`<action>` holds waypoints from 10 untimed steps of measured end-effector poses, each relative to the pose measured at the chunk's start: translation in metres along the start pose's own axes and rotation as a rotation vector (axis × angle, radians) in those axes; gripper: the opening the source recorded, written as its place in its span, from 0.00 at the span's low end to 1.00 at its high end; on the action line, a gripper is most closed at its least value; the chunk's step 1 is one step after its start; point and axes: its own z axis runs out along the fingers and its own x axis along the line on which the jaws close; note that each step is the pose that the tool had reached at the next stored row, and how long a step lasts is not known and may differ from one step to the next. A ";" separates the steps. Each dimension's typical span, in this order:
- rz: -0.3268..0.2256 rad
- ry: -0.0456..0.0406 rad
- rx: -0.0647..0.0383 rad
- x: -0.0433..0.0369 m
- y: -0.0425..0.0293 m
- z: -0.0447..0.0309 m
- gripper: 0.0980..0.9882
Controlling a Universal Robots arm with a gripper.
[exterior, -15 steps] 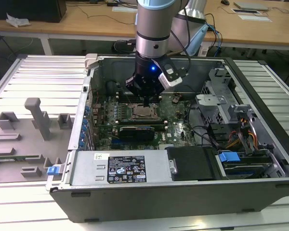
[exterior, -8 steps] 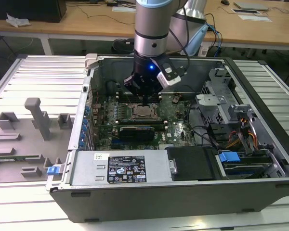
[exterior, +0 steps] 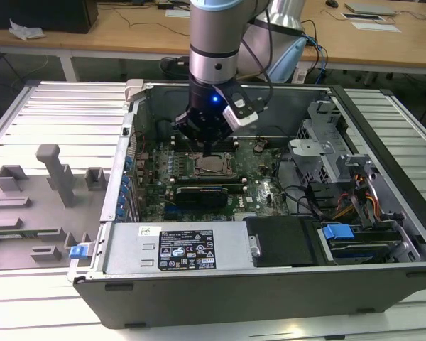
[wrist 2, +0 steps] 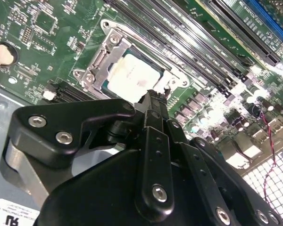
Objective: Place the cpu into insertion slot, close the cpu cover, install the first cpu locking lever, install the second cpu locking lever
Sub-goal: 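Install the first cpu locking lever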
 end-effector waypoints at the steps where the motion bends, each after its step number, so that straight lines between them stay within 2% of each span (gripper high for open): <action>1: 0.000 -0.0003 0.000 0.0018 0.0002 0.0000 0.01; 10: 0.000 -0.0028 0.000 0.0153 0.0015 0.0000 0.01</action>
